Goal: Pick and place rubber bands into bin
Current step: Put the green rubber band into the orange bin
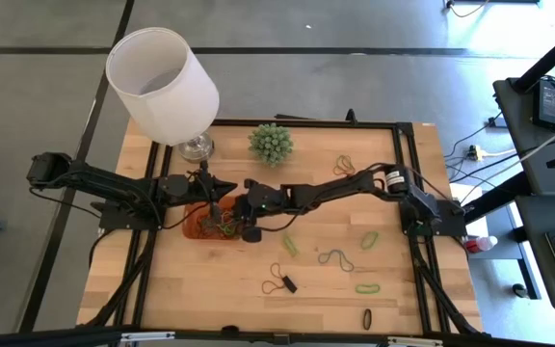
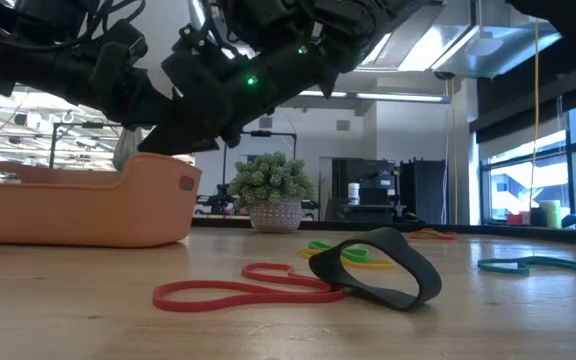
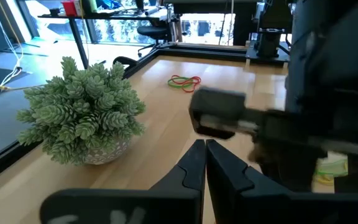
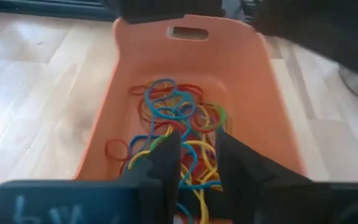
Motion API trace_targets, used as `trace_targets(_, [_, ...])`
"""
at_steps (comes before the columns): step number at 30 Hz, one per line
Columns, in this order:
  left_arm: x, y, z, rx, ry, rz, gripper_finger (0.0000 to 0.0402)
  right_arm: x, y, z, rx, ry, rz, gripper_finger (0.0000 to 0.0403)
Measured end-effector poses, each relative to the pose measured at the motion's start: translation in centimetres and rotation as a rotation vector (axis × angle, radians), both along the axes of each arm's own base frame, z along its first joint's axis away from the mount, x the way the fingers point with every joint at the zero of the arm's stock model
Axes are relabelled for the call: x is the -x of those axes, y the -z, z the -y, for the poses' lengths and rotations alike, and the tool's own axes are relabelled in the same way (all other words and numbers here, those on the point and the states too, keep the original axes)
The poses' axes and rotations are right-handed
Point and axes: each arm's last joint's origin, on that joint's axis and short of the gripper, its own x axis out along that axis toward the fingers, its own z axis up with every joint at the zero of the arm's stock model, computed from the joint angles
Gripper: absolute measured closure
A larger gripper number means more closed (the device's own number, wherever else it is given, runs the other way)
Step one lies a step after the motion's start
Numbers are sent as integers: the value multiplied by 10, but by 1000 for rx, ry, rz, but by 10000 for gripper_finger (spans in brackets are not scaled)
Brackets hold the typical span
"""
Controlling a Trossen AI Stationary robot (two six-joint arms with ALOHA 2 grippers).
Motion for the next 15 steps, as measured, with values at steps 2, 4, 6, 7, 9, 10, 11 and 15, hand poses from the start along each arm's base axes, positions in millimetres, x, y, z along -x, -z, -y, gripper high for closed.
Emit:
trace_targets(2, [0,0,0,0,0,0,395,2,-7,1,-2,3,-1,277])
trace_targets(4, [0,0,0,2,2,0,394,8,-15,2,6,1,-41,266])
trace_targets(6, [0,0,0,9,10,1,393,15,-25,3,16,-1,-82,263])
trace_targets(7, [0,0,0,11,15,1,392,18,-31,4,15,0,-91,265])
trace_targets(9, [0,0,1,13,23,2,391,24,-45,6,16,2,-97,273])
trace_targets(10, [0,0,1,13,23,2,391,28,-52,6,23,-2,-105,280])
trace_targets(11, [0,0,1,13,23,2,391,32,-58,6,32,-8,-112,289])
trace_targets(15, [0,0,1,13,23,2,395,56,-71,7,44,-15,-151,330])
